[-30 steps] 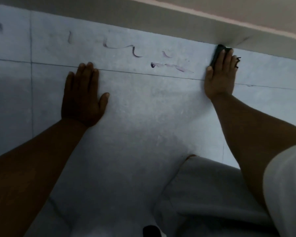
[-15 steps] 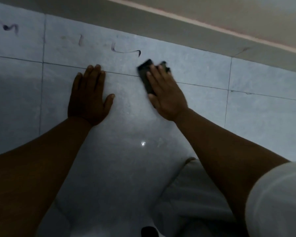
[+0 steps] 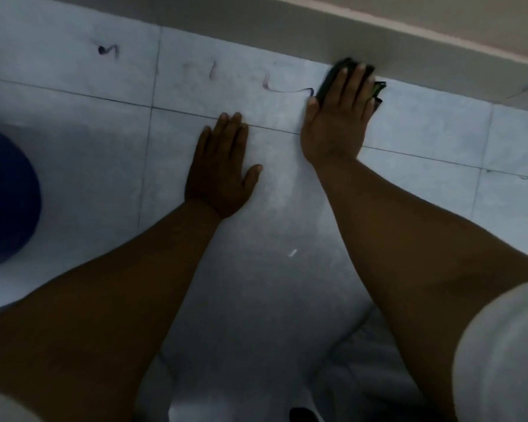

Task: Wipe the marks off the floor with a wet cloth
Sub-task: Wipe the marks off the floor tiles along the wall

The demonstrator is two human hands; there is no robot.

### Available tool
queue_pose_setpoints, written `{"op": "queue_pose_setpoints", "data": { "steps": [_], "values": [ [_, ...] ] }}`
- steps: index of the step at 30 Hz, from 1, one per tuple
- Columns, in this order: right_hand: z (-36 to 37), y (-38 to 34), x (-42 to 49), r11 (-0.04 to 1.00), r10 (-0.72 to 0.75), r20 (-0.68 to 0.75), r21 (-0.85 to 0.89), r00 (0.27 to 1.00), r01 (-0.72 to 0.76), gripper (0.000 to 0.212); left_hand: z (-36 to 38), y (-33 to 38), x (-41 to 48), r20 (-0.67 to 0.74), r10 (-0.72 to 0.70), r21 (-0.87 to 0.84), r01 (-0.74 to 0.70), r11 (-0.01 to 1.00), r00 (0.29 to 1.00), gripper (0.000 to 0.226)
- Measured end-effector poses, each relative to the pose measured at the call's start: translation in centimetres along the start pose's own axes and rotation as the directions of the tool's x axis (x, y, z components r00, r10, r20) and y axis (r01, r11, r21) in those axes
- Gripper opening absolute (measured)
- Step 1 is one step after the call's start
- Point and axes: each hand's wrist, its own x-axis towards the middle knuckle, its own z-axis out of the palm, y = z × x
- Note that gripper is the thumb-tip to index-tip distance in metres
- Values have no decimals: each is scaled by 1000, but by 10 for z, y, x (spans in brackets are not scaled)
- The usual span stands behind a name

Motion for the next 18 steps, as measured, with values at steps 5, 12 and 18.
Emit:
{"op": "queue_pose_setpoints", "data": {
  "steps": [5, 12, 18],
  "values": [
    [6, -26, -34, 876, -483, 83, 35, 872, 482, 64, -12, -24, -8, -105, -180, -107, 169, 980, 978, 67],
    [-9, 91, -58, 943, -330, 65, -20, 942, 332, 64, -26, -78, -44, -16, -391, 72, 391, 918, 920, 77],
    [0, -16, -11, 999, 34, 19, -25, 999, -34, 70, -22, -77, -44, -22, -403, 91, 404, 910, 915, 77]
  ]
}}
